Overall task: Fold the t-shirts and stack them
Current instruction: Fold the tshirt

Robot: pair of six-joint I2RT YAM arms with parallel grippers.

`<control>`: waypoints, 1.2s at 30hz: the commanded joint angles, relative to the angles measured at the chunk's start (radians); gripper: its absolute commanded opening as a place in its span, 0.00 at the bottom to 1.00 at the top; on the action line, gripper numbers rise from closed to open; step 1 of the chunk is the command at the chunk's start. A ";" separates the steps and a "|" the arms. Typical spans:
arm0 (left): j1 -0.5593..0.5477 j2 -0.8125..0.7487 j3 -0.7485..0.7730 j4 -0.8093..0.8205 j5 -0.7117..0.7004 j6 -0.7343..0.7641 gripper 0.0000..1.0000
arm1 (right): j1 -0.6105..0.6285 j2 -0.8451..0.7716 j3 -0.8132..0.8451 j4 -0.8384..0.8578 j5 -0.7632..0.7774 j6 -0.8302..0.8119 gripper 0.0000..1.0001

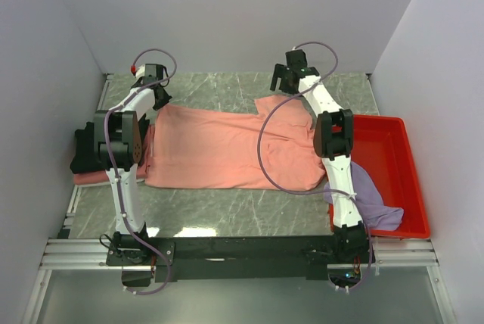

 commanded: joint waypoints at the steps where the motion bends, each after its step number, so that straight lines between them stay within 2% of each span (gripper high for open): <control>1: 0.003 -0.024 -0.006 0.032 0.022 -0.003 0.01 | 0.012 0.021 0.057 -0.023 0.022 0.022 0.96; 4: 0.003 -0.030 -0.020 0.046 0.034 -0.007 0.01 | 0.020 0.022 0.054 -0.031 0.017 0.019 0.95; 6: 0.003 -0.027 -0.020 0.046 0.039 -0.012 0.01 | 0.026 0.024 0.054 -0.046 0.026 0.019 0.89; 7: 0.003 -0.027 -0.020 0.045 0.039 -0.012 0.01 | 0.027 0.022 0.051 -0.049 0.033 0.019 0.85; 8: 0.003 -0.026 -0.018 0.042 0.037 -0.013 0.01 | 0.035 0.022 0.049 -0.051 0.034 0.016 0.74; 10: 0.006 -0.027 -0.052 0.074 0.060 -0.001 0.01 | 0.043 0.022 0.046 -0.060 0.057 0.017 0.66; 11: 0.008 -0.027 -0.060 0.069 0.063 -0.001 0.01 | 0.049 0.025 0.049 -0.070 0.081 0.019 0.57; 16: 0.012 -0.036 -0.064 0.035 0.040 -0.012 0.01 | 0.052 0.065 0.118 -0.135 0.106 0.040 0.50; 17: 0.012 -0.046 -0.072 0.051 0.043 -0.010 0.01 | 0.053 0.065 0.101 -0.134 0.105 0.042 0.43; 21: 0.012 -0.104 -0.112 0.085 0.046 -0.003 0.01 | 0.060 0.061 0.089 -0.138 0.091 0.034 0.31; 22: 0.011 -0.107 -0.112 0.083 0.042 -0.001 0.01 | 0.061 0.061 0.087 -0.140 0.097 0.037 0.24; 24: 0.011 -0.110 -0.104 0.068 0.034 0.004 0.01 | 0.061 0.046 0.064 -0.126 0.106 0.037 0.20; 27: 0.012 -0.115 -0.103 0.057 0.028 0.005 0.01 | 0.064 0.010 0.031 -0.091 0.125 0.014 0.00; 31: 0.012 -0.129 -0.110 0.068 0.040 0.007 0.01 | 0.063 -0.063 0.014 -0.013 0.158 -0.052 0.00; 36: 0.011 -0.148 -0.117 0.072 0.042 0.007 0.01 | 0.060 -0.221 -0.115 0.165 0.148 -0.104 0.00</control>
